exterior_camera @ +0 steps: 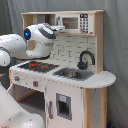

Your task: Play with the kitchen

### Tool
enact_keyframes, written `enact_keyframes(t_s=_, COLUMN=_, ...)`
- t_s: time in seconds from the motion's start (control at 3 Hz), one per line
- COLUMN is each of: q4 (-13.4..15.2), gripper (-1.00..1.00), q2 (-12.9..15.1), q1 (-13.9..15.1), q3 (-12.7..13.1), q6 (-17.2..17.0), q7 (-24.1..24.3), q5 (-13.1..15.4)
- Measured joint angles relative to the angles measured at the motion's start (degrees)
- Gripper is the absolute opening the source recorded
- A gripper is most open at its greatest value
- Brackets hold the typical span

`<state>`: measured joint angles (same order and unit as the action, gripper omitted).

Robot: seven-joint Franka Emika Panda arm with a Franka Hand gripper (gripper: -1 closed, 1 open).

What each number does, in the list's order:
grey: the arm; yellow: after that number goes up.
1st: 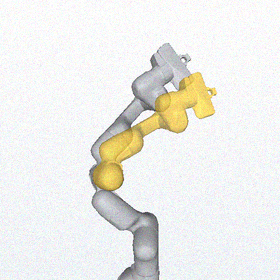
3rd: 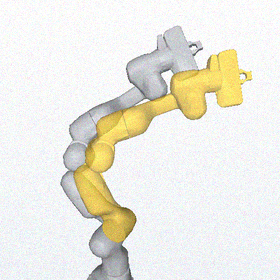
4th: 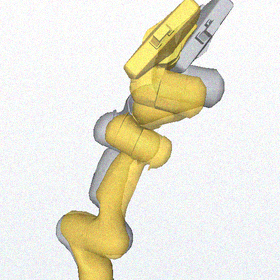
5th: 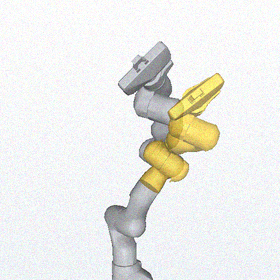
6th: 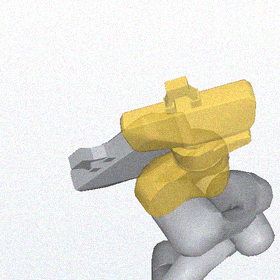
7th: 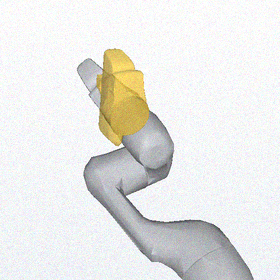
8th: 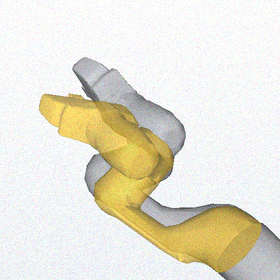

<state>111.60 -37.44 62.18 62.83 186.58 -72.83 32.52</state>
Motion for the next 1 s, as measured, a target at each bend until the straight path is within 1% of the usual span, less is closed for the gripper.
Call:
enact_keyframes(t_s=0.33, q4=-1.6, gripper=1.00, q2=0.6, q1=2.5, q3=2.0, q6=-0.7, q7=1.0, q5=0.0)
enact_keyframes(t_s=0.67, q4=-1.7, gripper=-1.00, q2=0.6, q1=2.5, q3=2.0, q6=-0.7, q7=1.0, q5=0.0)
enact_keyframes(t_s=1.0, q4=2.2, gripper=-1.00, q2=0.7, q1=-2.8, q3=-3.0, q6=4.3, q7=0.1, q5=0.1)
